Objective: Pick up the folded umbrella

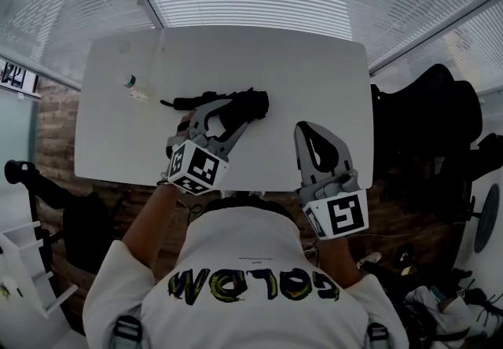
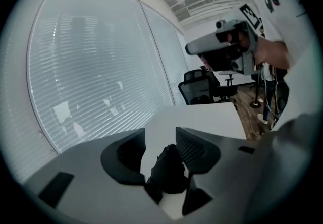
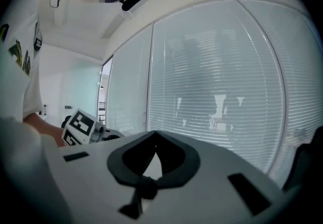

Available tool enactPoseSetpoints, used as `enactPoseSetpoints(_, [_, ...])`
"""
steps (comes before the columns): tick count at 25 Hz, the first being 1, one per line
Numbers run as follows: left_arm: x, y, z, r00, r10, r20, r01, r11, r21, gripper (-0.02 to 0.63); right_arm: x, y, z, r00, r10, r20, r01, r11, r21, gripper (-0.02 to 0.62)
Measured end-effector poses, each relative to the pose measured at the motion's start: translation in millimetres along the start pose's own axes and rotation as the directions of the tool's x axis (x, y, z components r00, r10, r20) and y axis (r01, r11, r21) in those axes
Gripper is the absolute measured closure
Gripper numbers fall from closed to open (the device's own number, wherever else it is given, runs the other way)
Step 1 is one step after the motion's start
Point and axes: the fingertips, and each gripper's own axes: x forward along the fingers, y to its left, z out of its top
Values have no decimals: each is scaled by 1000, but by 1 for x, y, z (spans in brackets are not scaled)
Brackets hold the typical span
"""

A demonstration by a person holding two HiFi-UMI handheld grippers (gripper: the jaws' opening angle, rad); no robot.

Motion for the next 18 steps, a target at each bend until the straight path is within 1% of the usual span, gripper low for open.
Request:
enactPoseSetpoints(3, [17, -3, -21, 998, -22, -67, 25, 999, 46, 403, -1, -1, 0, 1000, 0, 1, 0, 1000, -2, 583])
enactPoseSetpoints(7, [40, -7, -50, 986, -63, -157, 78, 993, 93, 382, -1, 0, 1, 1000, 1, 5, -1, 1000, -3, 583])
enactPoseSetpoints(13, [69, -17, -82, 956, -114, -271, 160, 975, 153, 350, 0, 0, 0, 1000, 2, 1, -2, 1000, 0, 583])
enactPoseSetpoints(18, [90, -22, -113, 921, -136, -366, 222, 953, 206, 317, 1, 0, 2, 1000, 1, 1, -1, 1000, -5, 583])
